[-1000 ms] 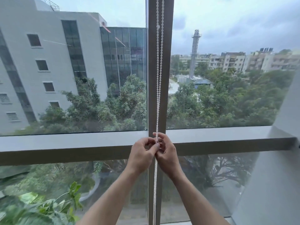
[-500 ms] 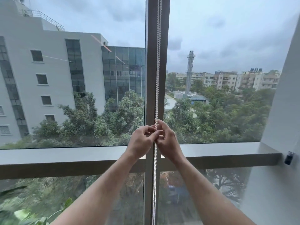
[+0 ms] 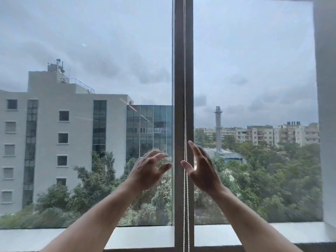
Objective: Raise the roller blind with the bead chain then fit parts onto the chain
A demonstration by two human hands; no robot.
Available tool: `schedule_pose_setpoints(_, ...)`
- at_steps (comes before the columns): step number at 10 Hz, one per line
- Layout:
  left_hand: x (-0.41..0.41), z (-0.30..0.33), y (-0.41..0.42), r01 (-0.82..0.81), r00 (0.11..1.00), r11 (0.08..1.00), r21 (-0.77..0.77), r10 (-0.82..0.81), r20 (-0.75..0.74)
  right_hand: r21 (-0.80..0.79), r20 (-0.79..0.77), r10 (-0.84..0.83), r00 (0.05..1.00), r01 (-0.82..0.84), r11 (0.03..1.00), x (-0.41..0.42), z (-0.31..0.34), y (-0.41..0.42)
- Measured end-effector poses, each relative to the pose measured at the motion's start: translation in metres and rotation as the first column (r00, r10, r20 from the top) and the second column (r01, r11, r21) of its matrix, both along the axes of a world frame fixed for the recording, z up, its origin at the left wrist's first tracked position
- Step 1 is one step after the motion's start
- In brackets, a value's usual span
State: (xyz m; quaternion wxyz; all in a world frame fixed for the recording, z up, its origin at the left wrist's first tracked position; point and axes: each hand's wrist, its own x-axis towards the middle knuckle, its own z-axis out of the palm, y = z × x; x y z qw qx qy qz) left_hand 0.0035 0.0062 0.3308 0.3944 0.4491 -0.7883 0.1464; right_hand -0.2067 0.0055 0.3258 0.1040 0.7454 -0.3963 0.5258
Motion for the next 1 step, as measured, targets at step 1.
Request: schedule_pose_setpoints(1, 0.0154, 0.0327, -0.0033, -0.118, 0.989, 0.969, -0.216, 0.135, 0.066, -0.136, -0.057, -0.117, 0.991, 0.108, 0.985, -0.0003, 0.0295, 0.0009)
